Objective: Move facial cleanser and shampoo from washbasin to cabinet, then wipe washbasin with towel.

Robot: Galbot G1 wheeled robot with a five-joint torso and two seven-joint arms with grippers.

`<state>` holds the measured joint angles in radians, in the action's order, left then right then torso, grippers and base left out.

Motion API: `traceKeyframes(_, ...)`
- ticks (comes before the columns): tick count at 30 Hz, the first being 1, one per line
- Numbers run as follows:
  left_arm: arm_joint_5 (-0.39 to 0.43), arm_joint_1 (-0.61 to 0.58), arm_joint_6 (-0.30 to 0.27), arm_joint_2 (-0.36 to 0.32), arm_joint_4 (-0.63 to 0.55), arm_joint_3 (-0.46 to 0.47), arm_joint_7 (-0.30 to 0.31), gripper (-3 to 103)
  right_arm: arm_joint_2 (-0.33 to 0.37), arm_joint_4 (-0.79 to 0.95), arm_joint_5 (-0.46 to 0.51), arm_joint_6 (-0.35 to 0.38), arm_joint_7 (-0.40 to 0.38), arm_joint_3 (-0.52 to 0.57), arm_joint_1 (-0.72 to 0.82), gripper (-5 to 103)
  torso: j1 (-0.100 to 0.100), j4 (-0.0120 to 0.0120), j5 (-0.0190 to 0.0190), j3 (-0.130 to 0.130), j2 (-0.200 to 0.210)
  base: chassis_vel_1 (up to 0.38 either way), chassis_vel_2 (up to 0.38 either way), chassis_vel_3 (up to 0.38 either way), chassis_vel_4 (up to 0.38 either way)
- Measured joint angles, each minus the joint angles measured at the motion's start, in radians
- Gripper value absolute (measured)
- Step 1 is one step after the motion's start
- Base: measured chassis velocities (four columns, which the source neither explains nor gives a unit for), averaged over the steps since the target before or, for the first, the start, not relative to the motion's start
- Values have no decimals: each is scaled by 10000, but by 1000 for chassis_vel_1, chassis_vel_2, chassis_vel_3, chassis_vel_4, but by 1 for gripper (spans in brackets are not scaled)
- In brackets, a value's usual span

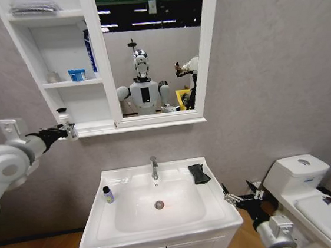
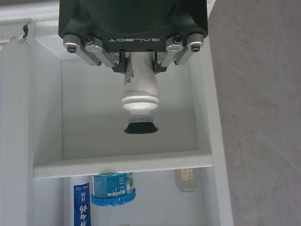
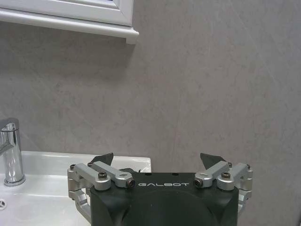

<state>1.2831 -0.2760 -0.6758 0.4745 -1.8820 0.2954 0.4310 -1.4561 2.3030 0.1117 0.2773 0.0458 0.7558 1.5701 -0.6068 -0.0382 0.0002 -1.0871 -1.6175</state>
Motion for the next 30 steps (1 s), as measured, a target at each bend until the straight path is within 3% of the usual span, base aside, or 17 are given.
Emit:
traceKeyframes(2,-68,1122,-61,370,575,-1165,-18,30,-48,-102,20,-93,2,40,-17,100,-1,-4,-1,-1,0,0,0,0,0)
traceKeyframes(5,-319,1847,-95,696,1183,-1957,-109,28,-79,-184,91,-163,4,126,-22,100,-2,-3,1,-1,0,0,0,0,0)
traceKeyframes(9,-508,2164,-96,925,1660,-2320,-192,28,-84,-252,129,-245,5,198,-21,100,-1,-3,0,0,1,0,0,0,0)
traceKeyframes(11,-739,2623,-34,1337,2472,-2641,-277,28,-57,-316,154,-331,5,249,-11,100,-1,-1,-2,0,0,0,0,0,0)
traceKeyframes(17,-1133,3271,-97,1816,3192,-2718,-480,28,-71,-516,131,-505,1,250,54,100,-1,-2,-1,0,0,0,0,0,0)
traceKeyframes(30,-1698,3395,-145,2075,3688,-2797,-854,28,-31,-643,140,-525,-25,308,-52,100,1,-2,-1,0,0,0,0,0,0)
